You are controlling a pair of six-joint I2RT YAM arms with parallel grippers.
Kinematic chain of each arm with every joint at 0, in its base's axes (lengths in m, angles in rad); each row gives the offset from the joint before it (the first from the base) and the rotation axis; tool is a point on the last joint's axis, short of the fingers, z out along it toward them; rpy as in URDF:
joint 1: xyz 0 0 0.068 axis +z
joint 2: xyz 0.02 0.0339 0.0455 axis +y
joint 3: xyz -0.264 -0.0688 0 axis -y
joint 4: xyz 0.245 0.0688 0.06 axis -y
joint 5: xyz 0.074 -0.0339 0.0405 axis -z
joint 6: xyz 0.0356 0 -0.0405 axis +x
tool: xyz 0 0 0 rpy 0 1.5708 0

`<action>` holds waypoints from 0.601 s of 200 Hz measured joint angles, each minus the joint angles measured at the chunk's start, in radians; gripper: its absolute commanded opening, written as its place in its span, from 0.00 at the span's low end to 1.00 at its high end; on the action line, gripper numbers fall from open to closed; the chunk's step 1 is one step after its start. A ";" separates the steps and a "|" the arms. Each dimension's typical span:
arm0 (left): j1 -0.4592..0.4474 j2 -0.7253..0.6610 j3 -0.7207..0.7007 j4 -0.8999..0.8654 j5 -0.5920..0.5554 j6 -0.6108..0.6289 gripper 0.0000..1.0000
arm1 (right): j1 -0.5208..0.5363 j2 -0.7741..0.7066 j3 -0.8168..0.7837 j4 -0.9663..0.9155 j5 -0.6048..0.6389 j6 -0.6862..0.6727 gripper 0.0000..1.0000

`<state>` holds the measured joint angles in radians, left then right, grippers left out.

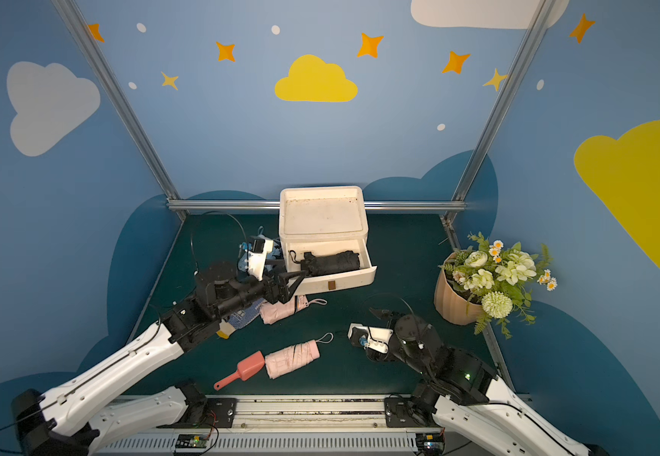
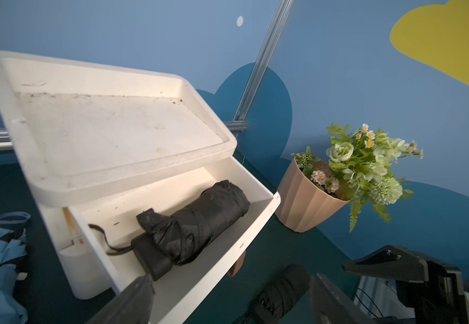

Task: Place the umbrella in the drawer by color
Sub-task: Place the umbrella in the drawer, then pick up the umbrella from the center of the board.

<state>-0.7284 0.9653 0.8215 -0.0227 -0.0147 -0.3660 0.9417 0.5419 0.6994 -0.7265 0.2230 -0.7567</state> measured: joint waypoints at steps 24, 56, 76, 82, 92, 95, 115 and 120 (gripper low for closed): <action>0.000 -0.113 -0.164 -0.003 -0.064 0.000 0.92 | -0.031 0.093 -0.018 -0.075 0.001 -0.065 0.78; 0.000 -0.272 -0.354 0.050 -0.127 0.002 0.94 | -0.083 0.200 -0.056 -0.134 0.012 -0.133 0.78; 0.000 -0.340 -0.438 0.085 -0.168 0.000 0.95 | -0.109 0.237 -0.086 -0.157 0.037 -0.172 0.79; 0.000 -0.357 -0.451 0.086 -0.179 0.000 0.95 | -0.117 0.243 -0.096 -0.162 0.047 -0.185 0.79; 0.000 -0.381 -0.462 0.086 -0.191 -0.001 0.95 | -0.131 0.251 -0.113 -0.166 0.058 -0.203 0.79; 0.000 -0.390 -0.463 0.087 -0.195 -0.002 0.95 | -0.135 0.253 -0.117 -0.166 0.061 -0.209 0.79; 0.000 -0.438 -0.465 0.095 -0.216 -0.013 0.96 | -0.162 0.267 -0.153 -0.158 0.081 -0.230 0.74; 0.000 -0.451 -0.467 0.103 -0.222 -0.018 0.97 | -0.170 0.268 -0.165 -0.148 0.088 -0.235 0.73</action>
<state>-0.7284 0.5148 0.3542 0.0803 -0.2371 -0.3836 0.7715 0.8101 0.5346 -0.8749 0.3111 -0.9920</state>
